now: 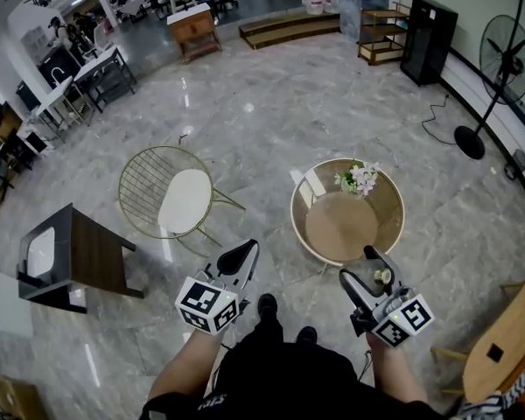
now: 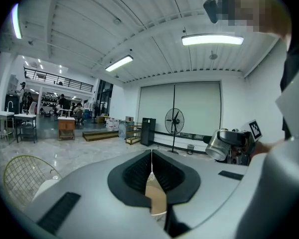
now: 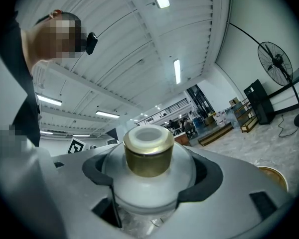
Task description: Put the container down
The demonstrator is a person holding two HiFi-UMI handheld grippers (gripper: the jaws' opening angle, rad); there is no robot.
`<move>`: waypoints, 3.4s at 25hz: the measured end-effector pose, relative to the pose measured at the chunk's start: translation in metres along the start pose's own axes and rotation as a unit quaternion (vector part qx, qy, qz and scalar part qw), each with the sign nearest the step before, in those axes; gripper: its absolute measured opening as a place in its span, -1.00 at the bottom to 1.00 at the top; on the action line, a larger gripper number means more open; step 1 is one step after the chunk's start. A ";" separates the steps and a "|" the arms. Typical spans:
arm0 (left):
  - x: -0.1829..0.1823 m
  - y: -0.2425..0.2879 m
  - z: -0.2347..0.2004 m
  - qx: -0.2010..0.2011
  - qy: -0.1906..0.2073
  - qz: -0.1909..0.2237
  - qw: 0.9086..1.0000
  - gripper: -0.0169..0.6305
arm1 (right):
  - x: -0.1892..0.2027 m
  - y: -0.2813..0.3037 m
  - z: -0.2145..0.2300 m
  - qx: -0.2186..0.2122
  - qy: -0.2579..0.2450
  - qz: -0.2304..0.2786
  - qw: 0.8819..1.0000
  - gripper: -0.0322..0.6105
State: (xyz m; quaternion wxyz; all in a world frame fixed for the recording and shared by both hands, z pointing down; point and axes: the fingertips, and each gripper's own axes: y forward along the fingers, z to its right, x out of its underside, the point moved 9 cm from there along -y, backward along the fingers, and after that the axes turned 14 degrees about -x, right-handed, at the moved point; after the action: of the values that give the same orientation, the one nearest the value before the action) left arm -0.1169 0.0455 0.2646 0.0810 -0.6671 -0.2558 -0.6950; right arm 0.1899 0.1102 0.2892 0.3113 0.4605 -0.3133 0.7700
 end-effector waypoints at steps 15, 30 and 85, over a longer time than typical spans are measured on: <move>-0.020 0.148 -0.124 0.045 -0.003 0.026 0.999 -0.90 | -0.011 0.131 0.098 0.065 -0.031 -0.014 0.997 0.18; -0.041 0.265 -0.263 0.096 0.004 0.016 0.995 -0.90 | -0.009 0.283 0.168 0.120 -0.043 -0.037 0.991 0.18; 0.267 0.565 -0.197 0.130 -0.016 -0.166 0.977 -0.90 | 0.268 0.244 0.505 0.120 0.018 -0.225 0.967 0.18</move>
State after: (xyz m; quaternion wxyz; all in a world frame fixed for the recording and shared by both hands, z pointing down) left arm -0.0610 -0.4684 0.6666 0.0469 -0.6099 -0.4525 -0.6489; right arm 0.1597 -0.3763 0.6751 0.4244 0.5388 -0.1016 0.7206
